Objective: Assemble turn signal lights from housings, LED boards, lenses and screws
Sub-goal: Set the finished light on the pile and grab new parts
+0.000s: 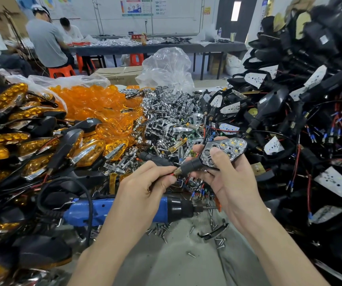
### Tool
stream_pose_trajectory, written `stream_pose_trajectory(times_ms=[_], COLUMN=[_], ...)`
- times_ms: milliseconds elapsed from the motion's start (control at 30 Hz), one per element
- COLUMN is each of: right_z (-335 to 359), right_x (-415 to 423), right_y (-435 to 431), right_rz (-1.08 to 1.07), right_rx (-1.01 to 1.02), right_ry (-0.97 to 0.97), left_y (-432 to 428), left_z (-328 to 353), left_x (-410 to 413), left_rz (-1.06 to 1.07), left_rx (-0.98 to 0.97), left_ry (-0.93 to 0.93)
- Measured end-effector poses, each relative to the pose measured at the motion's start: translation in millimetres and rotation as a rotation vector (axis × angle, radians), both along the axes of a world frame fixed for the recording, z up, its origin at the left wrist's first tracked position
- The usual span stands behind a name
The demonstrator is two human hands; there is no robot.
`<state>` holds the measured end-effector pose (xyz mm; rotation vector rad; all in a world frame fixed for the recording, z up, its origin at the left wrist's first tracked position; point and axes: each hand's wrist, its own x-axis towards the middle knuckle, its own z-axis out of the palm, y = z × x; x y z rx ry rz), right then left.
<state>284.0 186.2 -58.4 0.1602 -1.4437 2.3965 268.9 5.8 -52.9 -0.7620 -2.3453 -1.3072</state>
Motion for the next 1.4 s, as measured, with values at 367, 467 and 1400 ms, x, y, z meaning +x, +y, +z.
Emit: stream_pose_trajectory(times_ms=[367,467,1400], right_z=[4,3,5], right_x=[3,3,2], right_y=[-4,-3,-21], right_rz=[0.01,-0.007,0.143], right_rx=[-0.023,-0.017,-0.156], right_ry=[0.024,0.019,-0.262], left_y=[0,0,6], left_z=[0,0,-8], left_x=[1,2,9], left_rz=[0.0,0.0,0.031], left_rx=[0.008,0.002,-0.14], left_ry=[-0.007,-0.001,0.021])
